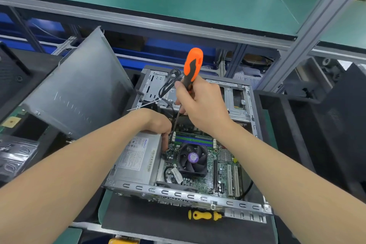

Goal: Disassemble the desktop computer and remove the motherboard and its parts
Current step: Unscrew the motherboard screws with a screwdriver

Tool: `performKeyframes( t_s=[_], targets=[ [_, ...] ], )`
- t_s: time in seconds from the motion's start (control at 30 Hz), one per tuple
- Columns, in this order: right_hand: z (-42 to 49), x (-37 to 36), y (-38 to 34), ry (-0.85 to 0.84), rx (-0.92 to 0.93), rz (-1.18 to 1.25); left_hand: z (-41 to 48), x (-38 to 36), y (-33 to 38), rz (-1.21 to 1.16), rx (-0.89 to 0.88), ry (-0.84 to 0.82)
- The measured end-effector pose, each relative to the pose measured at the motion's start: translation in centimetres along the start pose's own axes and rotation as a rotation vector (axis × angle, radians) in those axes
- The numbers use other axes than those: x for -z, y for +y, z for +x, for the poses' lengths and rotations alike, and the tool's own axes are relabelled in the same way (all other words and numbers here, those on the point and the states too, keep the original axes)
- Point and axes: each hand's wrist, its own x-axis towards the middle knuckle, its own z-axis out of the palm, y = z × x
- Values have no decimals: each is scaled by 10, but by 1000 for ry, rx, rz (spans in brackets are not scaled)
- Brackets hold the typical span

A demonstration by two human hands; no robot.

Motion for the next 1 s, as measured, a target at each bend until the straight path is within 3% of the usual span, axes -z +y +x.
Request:
performKeyframes(
  t_s=[0.77,0.9,1.0],
  targets=[
    [3,0,2,-14,-4,15,-2,-2,0,-55,9,19],
    [5,3,1,-143,11,9,-5,-3,2,-54,-5,48],
    [11,9,-1,-279,33,16,-14,-2,3,-80,-95,235]
  ],
)
